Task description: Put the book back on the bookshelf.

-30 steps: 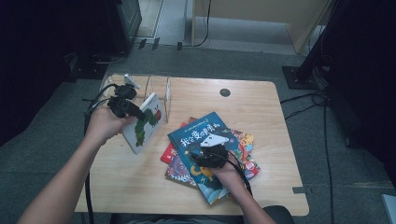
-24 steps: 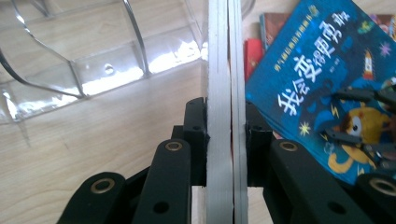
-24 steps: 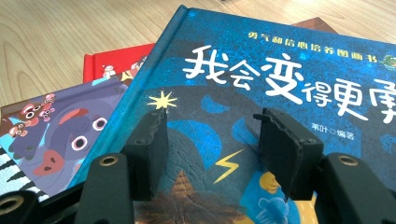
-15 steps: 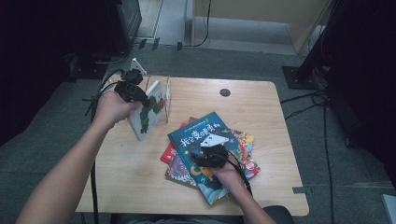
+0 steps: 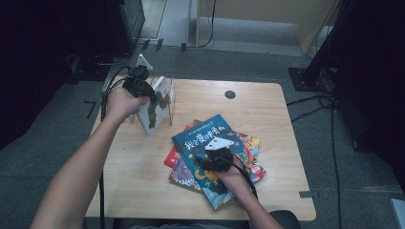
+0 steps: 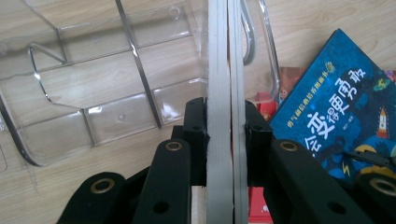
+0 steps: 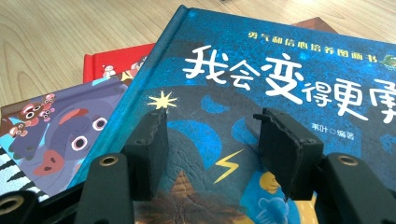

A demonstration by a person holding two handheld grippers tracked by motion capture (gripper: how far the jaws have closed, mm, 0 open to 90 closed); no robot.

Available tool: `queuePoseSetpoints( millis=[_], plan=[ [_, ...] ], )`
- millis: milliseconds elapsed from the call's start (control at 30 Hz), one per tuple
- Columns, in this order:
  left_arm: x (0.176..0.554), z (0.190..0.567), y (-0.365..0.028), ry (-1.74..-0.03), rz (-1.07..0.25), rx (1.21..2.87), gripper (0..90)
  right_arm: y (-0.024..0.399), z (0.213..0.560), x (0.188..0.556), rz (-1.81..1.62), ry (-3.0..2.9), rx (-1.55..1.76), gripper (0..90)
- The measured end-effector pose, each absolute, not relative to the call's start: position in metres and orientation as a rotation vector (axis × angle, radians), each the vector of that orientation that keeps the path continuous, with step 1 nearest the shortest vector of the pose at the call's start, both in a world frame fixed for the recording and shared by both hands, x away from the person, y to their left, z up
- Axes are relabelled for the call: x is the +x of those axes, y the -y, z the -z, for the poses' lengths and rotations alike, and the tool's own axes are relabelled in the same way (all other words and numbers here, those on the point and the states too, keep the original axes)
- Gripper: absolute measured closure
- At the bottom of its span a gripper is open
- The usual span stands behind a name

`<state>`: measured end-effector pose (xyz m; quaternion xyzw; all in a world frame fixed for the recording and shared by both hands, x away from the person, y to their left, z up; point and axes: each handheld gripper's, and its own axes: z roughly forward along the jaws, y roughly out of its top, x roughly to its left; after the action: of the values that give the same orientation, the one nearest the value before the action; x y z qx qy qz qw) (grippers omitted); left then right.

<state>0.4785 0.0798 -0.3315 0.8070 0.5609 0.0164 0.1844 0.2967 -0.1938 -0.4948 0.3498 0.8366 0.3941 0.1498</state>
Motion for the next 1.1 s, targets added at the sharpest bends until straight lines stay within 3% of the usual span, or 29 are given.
queuePoseSetpoints(
  millis=[567, 1100],
  plan=[
    [0.512, 0.347, -0.075, -1.622, -0.056, 2.254, 76.8, 0.194, 0.495, 0.297, -1.135, -2.402, 1.01, 42.9],
    [0.521, 0.366, -0.064, -1.619, -0.076, 2.287, 76.4, 0.194, 0.495, 0.297, -1.135, -2.402, 1.01, 43.1]
  ],
)
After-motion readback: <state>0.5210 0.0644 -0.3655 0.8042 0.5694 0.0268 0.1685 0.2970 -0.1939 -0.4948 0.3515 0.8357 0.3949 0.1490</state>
